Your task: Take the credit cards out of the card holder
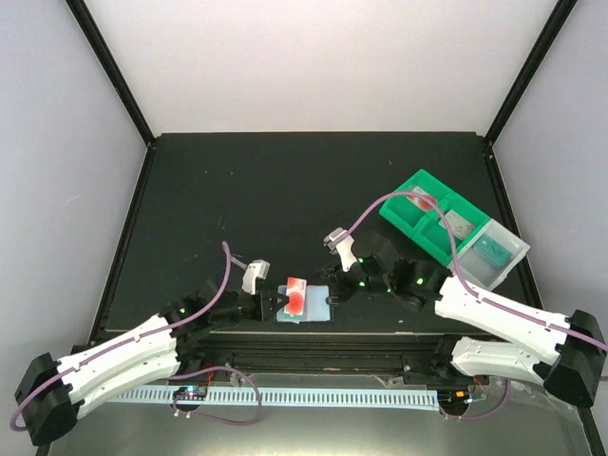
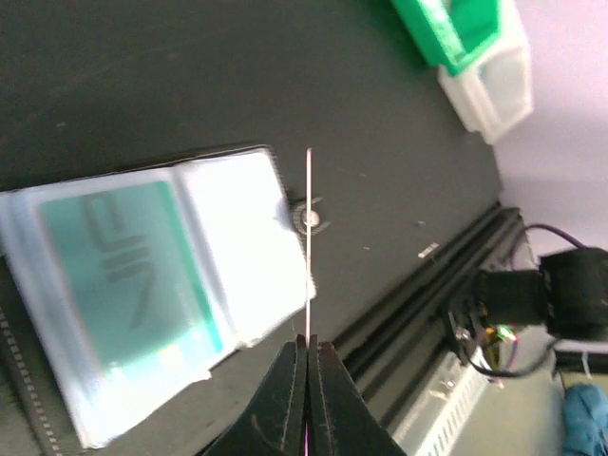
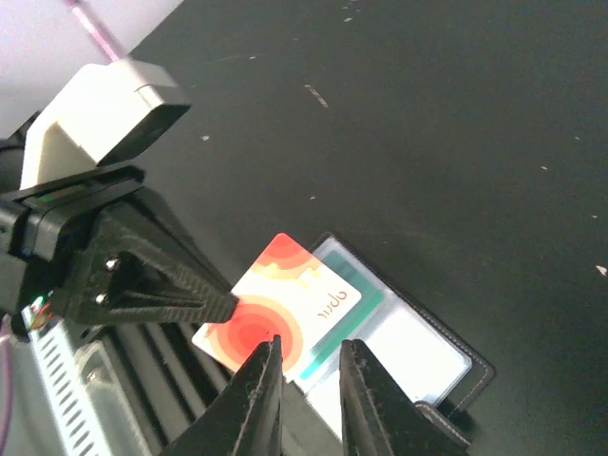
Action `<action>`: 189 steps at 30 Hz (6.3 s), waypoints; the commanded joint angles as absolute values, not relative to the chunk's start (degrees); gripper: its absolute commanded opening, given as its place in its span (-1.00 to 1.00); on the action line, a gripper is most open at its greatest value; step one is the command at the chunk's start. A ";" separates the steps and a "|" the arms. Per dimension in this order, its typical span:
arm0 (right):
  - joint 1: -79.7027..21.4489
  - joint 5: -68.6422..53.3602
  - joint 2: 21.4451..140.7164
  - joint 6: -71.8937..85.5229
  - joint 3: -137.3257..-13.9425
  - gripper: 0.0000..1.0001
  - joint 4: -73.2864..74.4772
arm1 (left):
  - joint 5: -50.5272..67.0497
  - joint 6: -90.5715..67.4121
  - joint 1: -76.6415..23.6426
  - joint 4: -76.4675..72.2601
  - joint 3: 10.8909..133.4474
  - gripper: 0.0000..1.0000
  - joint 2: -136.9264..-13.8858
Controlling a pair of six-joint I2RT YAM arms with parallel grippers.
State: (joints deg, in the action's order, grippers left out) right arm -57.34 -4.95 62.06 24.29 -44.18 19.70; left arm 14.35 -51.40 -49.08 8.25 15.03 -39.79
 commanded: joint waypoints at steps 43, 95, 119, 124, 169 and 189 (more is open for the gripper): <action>-56.78 -14.58 52.64 57.44 -32.36 0.12 -6.84 | 12.51 -64.72 -48.62 -9.64 12.04 -0.97 -23.47; -56.88 -41.81 57.63 30.57 -41.11 -0.56 11.90 | 33.27 -43.67 -48.43 12.73 27.79 -0.97 -26.96; -56.94 -24.84 63.74 71.70 -24.46 -0.27 -43.27 | 5.20 -65.73 -48.50 -9.64 14.13 -0.97 -17.91; -56.91 -23.56 65.15 73.61 -23.90 -0.44 -45.97 | 1.89 -66.57 -48.51 -8.91 13.62 -0.97 -16.65; -34.94 -5.51 42.69 42.97 -36.27 -0.98 14.13 | 2.49 -53.00 -48.43 10.77 15.29 0.98 -20.43; -3.19 -10.41 68.24 40.75 -46.01 -0.98 15.95 | 3.08 -51.21 -48.43 15.42 14.19 0.98 -18.00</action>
